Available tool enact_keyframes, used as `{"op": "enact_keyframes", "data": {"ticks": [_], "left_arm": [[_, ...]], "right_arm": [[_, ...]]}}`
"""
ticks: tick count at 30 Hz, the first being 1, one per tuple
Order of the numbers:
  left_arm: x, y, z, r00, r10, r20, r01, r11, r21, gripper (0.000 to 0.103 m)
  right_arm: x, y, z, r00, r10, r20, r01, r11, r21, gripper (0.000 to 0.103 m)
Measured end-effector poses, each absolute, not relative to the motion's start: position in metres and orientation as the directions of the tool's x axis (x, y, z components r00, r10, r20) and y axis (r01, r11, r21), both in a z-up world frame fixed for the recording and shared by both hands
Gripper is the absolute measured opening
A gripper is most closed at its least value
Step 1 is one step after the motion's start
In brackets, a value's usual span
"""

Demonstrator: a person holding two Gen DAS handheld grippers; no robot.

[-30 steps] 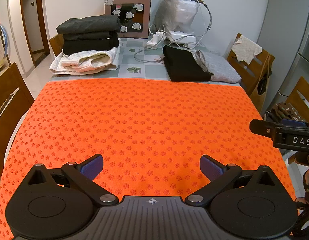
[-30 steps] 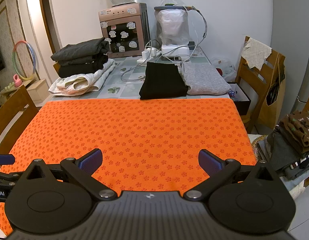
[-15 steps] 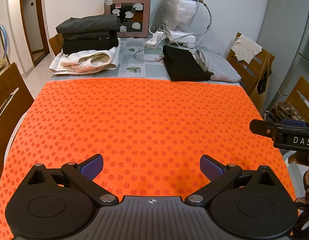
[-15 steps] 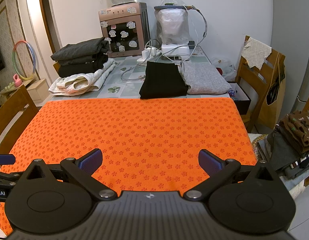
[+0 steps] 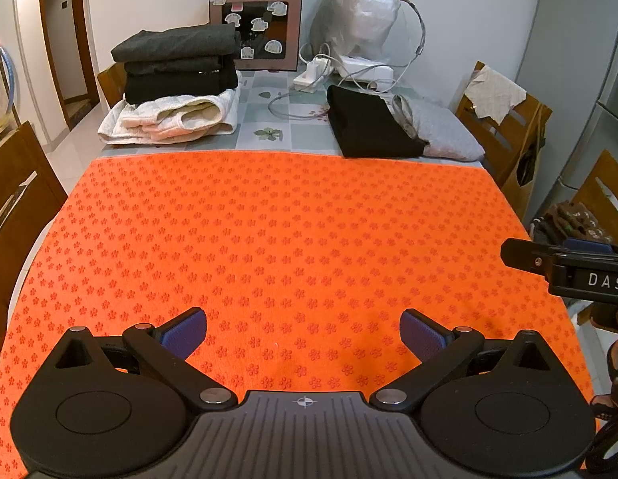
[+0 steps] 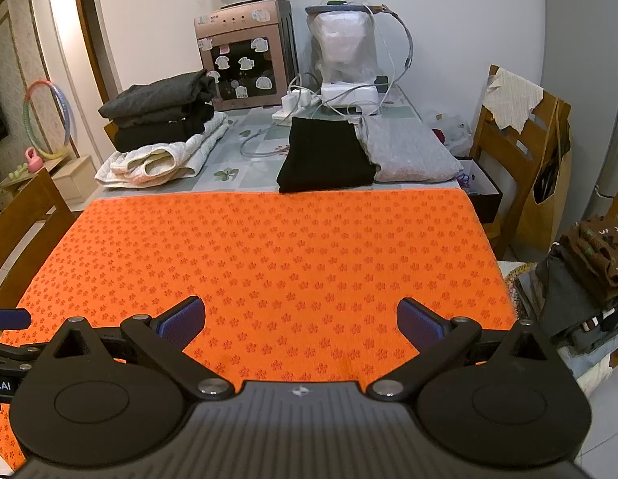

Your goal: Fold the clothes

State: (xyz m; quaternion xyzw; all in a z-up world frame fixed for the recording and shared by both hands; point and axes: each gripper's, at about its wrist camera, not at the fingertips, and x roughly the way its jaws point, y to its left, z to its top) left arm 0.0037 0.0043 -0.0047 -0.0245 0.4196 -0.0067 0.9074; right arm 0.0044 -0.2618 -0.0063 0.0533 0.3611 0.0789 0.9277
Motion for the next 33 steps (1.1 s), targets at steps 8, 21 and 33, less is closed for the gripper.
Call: {"op": "enact_keyframes", "data": {"ticks": [8,21,33], "left_arm": [[0.008,0.002,-0.009,0.634,-0.031,-0.772,-0.006,0.999,-0.046,0.102],[0.027,0.003,-0.027,0.587,-0.032,-0.809,-0.009,0.999,-0.046,0.102],[0.063,0.011,-0.050,0.544,-0.004,-0.839,-0.050,0.998,-0.037,0.102]], "right_arm": [[0.009,-0.262,-0.013,0.711,0.190,-0.677,-0.105,0.981,0.165,0.103],[0.036,-0.262,-0.037,0.657,0.195,-0.728,-0.090,0.979,0.182,0.103],[0.134,-0.276,-0.057,0.650,0.195,-0.735,-0.081,0.979,0.188,0.099]]}}
